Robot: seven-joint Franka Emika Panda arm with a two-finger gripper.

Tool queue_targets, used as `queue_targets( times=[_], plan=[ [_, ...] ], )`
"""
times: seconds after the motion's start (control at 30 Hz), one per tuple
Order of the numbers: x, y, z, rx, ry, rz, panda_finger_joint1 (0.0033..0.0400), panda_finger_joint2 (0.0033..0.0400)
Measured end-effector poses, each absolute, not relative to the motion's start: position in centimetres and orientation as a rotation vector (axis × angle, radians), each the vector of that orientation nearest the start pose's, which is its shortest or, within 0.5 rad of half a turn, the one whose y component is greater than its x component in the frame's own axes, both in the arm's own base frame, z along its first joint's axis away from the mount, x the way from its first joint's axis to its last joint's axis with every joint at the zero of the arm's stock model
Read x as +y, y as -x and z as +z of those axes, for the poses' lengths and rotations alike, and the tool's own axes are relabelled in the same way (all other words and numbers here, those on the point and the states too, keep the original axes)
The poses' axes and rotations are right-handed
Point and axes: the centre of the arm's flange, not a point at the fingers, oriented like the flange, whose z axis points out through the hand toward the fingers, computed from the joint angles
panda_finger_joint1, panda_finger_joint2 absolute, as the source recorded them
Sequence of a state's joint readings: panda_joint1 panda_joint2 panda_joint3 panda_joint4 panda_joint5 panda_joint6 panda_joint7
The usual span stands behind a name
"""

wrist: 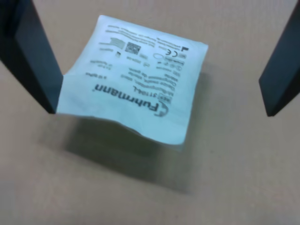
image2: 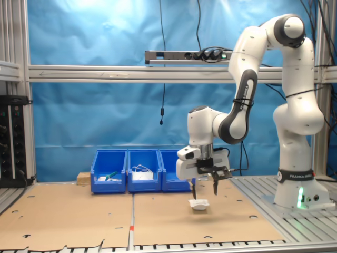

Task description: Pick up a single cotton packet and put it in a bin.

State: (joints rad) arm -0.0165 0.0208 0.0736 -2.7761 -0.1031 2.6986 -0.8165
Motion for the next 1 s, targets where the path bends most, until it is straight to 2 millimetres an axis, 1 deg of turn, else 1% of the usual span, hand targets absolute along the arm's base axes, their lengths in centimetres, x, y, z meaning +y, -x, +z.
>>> queue_targets(
  times=[0.17, 0.23, 0.4, 0.63, 1.0],
  plan=[
    [1.3, -39.0, 20.1, -1.47, 2.797, 0.135, 0.04, 0.04],
    [0.5, -40.0, 20.1, -1.474, 2.811, 0.12, 0.04, 0.04],
    [-0.7, -41.0, 19.7, -1.473, 2.826, 0.117, 0.04, 0.04],
    [-1.3, -40.8, 18.9, -1.473, 2.824, 0.138, 0.04, 0.04],
    [-1.2, -39.6, 18.1, -1.496, 2.802, 0.175, 0.04, 0.04]
  ],
)
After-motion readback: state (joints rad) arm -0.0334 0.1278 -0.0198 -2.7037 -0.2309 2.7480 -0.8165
